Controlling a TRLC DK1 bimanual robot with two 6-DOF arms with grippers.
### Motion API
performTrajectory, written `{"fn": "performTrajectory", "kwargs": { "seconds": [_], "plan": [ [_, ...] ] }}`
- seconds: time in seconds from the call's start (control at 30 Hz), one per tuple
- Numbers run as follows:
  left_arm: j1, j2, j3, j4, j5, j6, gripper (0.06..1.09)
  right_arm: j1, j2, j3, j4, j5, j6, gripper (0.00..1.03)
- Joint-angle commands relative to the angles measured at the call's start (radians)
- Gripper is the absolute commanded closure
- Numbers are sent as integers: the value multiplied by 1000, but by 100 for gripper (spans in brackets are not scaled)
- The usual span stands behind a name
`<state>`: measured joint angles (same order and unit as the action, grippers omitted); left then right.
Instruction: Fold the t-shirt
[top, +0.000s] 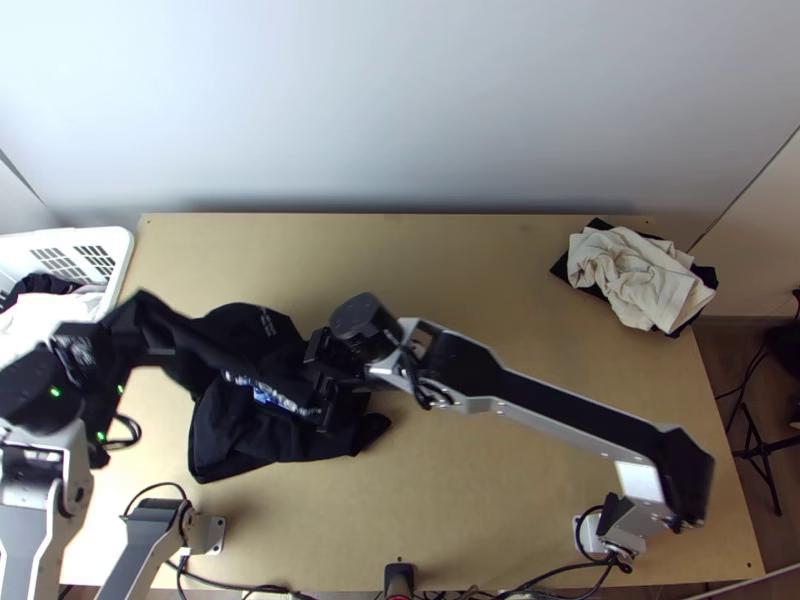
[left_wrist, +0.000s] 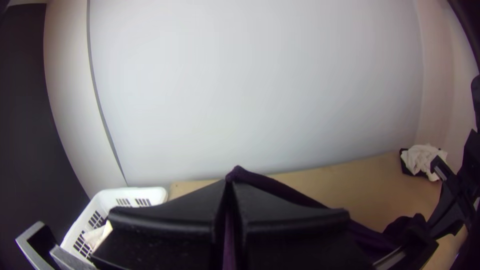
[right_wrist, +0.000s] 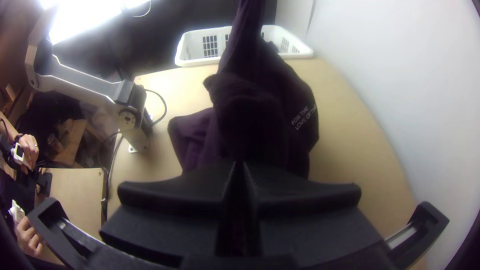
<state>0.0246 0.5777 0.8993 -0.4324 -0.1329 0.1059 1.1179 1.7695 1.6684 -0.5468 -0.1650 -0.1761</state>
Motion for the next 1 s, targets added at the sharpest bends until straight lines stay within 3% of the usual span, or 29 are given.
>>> {"fn": "performTrajectory", "kwargs": {
  "seconds": [0.0,0.2,0.23,0.57,0.73,0.97],
  "plan": [
    [3,-148,-234,-75,22,6,105,28,125,-21,28,-48,73,100],
    [3,-185,-315,-120,32,6,105,43,208,-41,59,-62,81,100],
    [5,-191,-327,-123,33,6,105,43,222,-39,61,-64,86,95],
    [3,-208,-367,-121,53,6,105,-12,203,-19,61,-74,104,14],
    [1,-188,-379,-91,59,-9,105,-104,163,-39,58,-76,93,12],
    [1,-170,-387,-63,61,-14,105,-213,140,-114,36,-77,13,12]
  ]
}}
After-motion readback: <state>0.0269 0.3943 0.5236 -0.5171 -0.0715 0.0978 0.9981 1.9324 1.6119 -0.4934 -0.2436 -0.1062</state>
